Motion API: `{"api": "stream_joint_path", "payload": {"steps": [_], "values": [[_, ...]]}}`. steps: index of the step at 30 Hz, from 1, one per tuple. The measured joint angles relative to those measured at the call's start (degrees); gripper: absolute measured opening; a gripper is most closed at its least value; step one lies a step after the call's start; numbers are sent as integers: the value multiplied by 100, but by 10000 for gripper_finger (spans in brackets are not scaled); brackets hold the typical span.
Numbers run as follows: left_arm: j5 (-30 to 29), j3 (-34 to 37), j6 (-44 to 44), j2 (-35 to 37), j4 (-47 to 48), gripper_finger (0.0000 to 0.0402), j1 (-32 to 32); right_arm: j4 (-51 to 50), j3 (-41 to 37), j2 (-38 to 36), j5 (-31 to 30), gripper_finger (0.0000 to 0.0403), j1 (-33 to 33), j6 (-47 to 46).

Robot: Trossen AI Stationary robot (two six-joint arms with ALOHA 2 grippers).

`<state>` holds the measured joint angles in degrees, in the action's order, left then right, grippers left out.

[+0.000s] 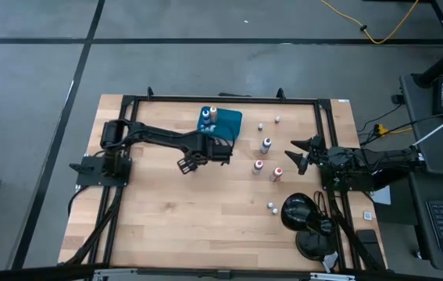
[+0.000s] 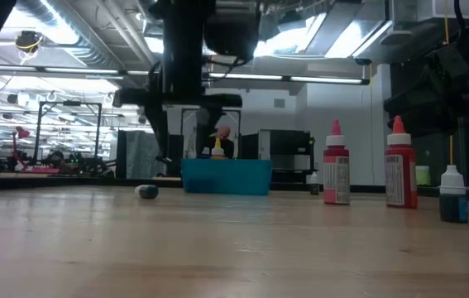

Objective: Pick & Place food coloring
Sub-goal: Put the small blue food coloring bottle into the blue bin

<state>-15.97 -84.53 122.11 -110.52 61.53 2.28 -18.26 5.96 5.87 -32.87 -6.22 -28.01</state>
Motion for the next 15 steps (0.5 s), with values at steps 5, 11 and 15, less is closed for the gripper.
{"api": "stream_joint_path", "payload": {"steps": [5,11,15], "values": [[105,225,771,0,-29,253,106,2,0,0,-1,294,0,0],[430,516,1021,-2,10,253,53,0,0,0,-1,294,2,0],[596,649,1219,-4,23,253,-15,2,0,0,-1,294,2,0]]}}
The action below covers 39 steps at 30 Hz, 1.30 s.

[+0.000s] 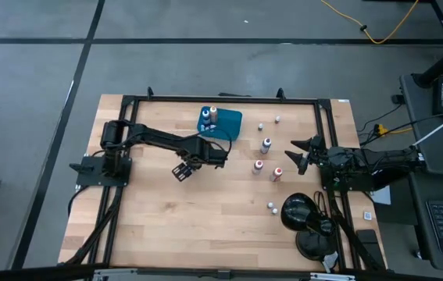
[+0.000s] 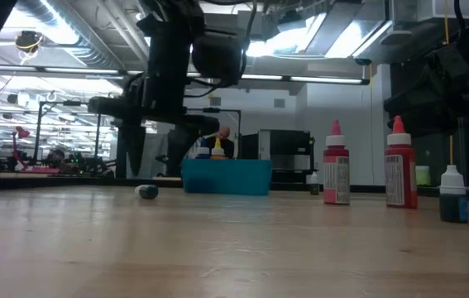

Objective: Pick & Place food coloring
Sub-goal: Put the small blue food coloring bottle into the blue bin

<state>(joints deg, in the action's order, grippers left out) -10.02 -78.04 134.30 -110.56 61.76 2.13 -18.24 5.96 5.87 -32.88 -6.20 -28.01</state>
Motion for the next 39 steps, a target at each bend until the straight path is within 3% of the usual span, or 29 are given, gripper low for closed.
{"api": "stream_joint_path", "payload": {"steps": [18,33,39], "values": [[-53,582,110,0,-81,253,-18,-2,0,0,0,294,-2,0],[-158,852,44,0,-728,253,109,-2,0,0,0,294,-2,0],[-81,889,20,0,-839,231,99,-2,0,0,2,294,-1,0]]}}
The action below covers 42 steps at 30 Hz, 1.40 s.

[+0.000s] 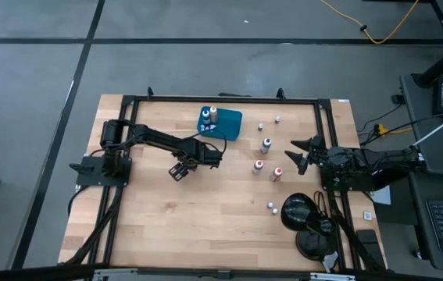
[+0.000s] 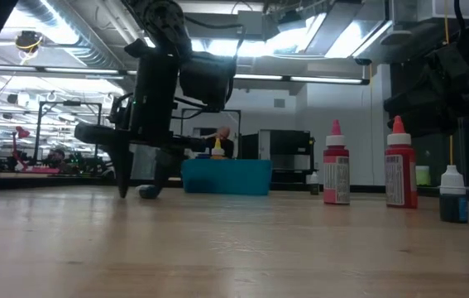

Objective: Pick & Place food coloring
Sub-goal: Put the small blue food coloring bottle into the blue bin

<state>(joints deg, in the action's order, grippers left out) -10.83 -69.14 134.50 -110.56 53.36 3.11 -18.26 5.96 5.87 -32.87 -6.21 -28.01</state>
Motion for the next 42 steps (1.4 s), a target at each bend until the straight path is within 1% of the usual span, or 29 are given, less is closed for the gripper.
{"api": "stream_joint_path", "payload": {"steps": [3,12,17,21,25,29,32,35,37,40,42], "values": [[17,0,4,0,-6,204,0,0,0,0,-2,294,-1,0],[6,-2,-53,-7,-29,109,-6,0,0,0,0,294,-1,0],[-80,-13,-614,-11,21,66,-25,1,0,0,-1,294,-1,0],[-343,-58,-1050,-15,144,61,-89,0,0,0,0,294,-1,0],[-642,-198,-1590,90,461,72,-103,1,0,0,0,294,-1,0],[-1118,-264,-2330,451,700,69,-103,0,0,0,1,294,-1,0],[-1655,-272,-3087,887,787,62,-126,2,0,0,-1,294,-1,0],[-2206,-275,-4274,1354,779,62,-219,0,0,0,-2,294,0,0],[-2424,-276,-5147,1716,778,63,-317,0,0,0,1,294,0,0],[-2628,-280,-6339,2208,773,63,-523,1,0,0,-2,294,-1,0],[-2677,-265,-6986,2522,775,63,-683,0,0,0,0,294,-1,0]]}}
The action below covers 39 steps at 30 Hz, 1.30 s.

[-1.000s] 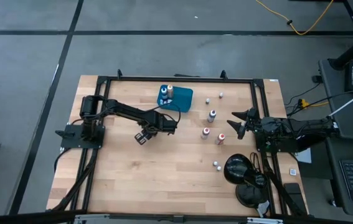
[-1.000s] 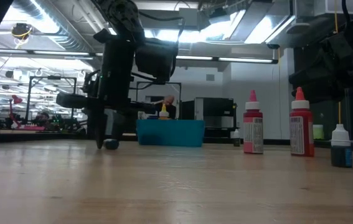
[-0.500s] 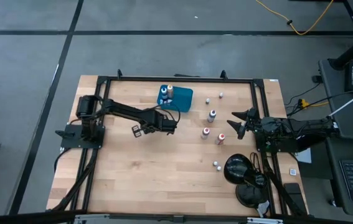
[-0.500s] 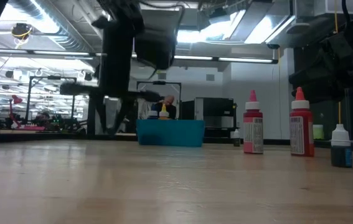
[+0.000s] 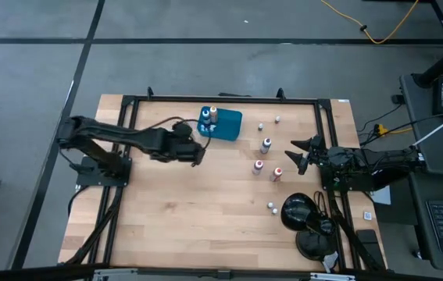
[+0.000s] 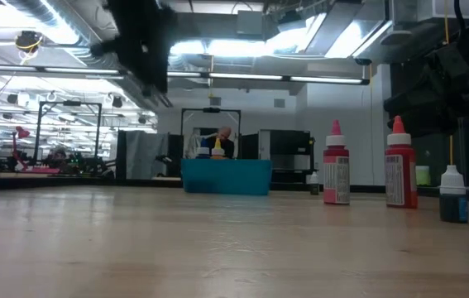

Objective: Pick & Place food coloring
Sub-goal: Put the small blue food coloring bottle into the blue bin

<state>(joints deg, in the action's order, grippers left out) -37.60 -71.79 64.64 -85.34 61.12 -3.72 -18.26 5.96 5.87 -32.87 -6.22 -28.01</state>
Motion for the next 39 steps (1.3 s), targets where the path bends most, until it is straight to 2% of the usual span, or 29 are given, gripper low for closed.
{"api": "stream_joint_path", "payload": {"steps": [7,11,15,19,28,39], "values": [[-608,5,-1753,817,-133,63,-384,2,0,0,0,294,0,-1],[-651,7,-2827,1086,-526,62,-367,0,0,0,1,294,0,0],[-653,7,-3890,1081,-1363,62,-160,0,0,0,1,294,0,0],[-540,8,-4641,852,-2583,62,186,2,0,-1,0,294,0,0],[-750,53,-5254,187,-4623,61,812,2,0,0,-1,294,0,0],[-729,908,-4509,-793,-5747,62,1260,0,0,0,-1,294,0,0]]}}
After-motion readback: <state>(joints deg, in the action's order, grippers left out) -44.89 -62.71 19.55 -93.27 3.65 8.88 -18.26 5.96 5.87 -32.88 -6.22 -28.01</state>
